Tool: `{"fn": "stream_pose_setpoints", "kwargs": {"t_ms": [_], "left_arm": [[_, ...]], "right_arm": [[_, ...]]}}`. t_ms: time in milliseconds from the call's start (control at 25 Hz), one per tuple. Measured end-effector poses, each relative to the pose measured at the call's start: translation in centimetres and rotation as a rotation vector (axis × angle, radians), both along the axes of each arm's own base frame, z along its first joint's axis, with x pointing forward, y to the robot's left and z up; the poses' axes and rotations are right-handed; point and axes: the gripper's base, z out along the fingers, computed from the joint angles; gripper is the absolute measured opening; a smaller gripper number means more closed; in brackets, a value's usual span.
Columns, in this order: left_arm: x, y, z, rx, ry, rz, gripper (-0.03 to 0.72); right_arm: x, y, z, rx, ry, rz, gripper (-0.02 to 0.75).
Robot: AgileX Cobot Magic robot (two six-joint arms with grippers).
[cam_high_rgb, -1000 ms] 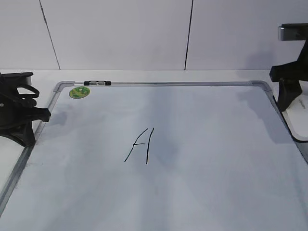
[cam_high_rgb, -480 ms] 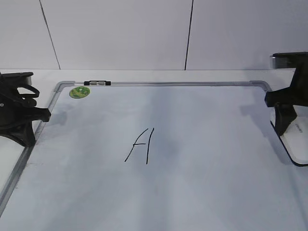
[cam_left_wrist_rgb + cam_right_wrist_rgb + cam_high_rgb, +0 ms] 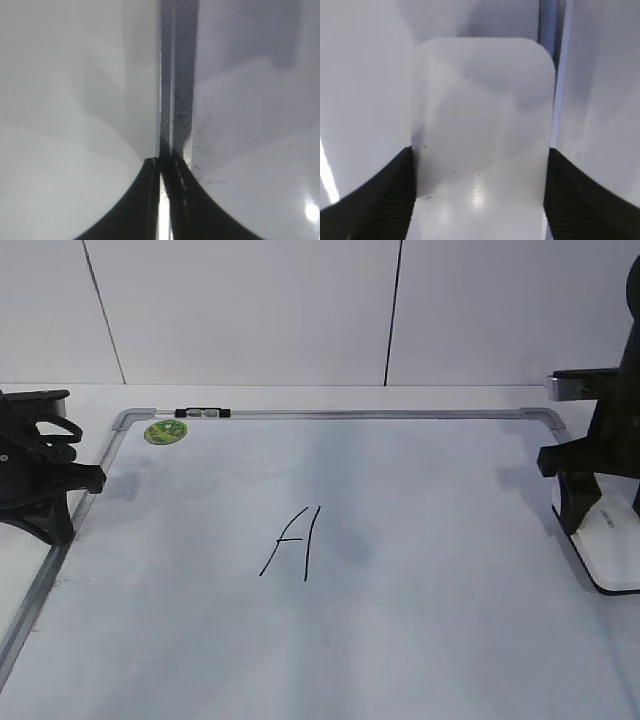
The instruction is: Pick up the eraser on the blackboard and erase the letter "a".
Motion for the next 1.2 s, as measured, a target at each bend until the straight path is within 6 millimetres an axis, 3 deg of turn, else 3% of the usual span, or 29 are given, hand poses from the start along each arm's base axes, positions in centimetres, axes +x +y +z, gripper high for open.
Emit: {"fn": "stream_pose_setpoints", "kwargs": {"t_ms": [1200], "left_arm": [[0.0,0.0,0.0,0.0,0.0,0.0,0.017]], "right_arm": [[1.1,-0.1,-0.5,-0.017,-0.093,0.026,0.532]]}}
